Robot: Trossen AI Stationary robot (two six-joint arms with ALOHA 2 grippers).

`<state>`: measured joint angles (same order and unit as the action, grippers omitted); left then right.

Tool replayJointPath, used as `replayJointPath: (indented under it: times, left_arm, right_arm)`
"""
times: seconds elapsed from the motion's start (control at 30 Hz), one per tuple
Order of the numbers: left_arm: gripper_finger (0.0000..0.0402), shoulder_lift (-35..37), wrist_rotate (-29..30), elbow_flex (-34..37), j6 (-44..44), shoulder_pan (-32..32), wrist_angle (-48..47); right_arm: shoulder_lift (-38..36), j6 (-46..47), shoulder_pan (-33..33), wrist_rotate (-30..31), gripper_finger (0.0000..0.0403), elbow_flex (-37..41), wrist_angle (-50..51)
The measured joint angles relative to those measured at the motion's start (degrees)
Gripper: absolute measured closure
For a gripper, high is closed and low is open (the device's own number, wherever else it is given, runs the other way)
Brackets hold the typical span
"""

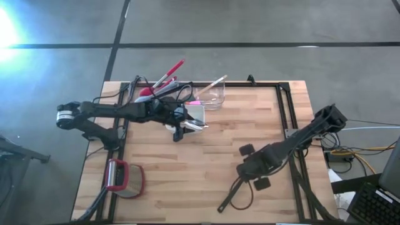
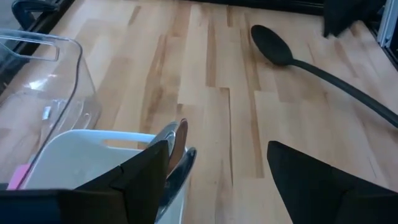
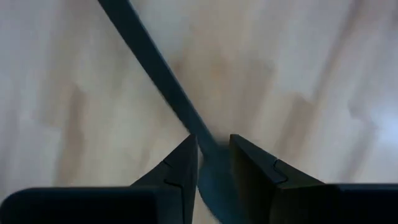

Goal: Pick & Place Kitchen Items
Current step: Put the black serving spoon into the left transparent bin

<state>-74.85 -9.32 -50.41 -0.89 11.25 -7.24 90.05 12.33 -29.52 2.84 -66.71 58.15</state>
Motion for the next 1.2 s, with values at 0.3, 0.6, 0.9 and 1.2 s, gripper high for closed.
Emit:
replayJointPath:
  times: [0.3,0.6,0.9,1.2]
  left_arm:
    - [0.0124,0.0,0.2,-0.5,-1.0,0.0,0.1]
    - [0.0124,0.0,0.2,0.0,-1.2,0.0,-0.1]
    - [0.0124,0.0,0.0,0.1,-0.9,0.0,-0.3]
    - [0.0124,0.0,0.0,0.1,-1.2,0.0,-0.4]
  right_arm:
    - [9.5,-0.7,-0.6,-5.7,0.0291,-3.2,-7.7]
    - [21.0,-2.6,-2.1,-9.5,0.0202,-12.2,-7.3]
    - [31.9,-2.5,-4.5,-8.3,0.0202,-19.7,-3.4]
    - [34.8,-0.7,-4.5,-4.3,0.0332,-28.3,8.9]
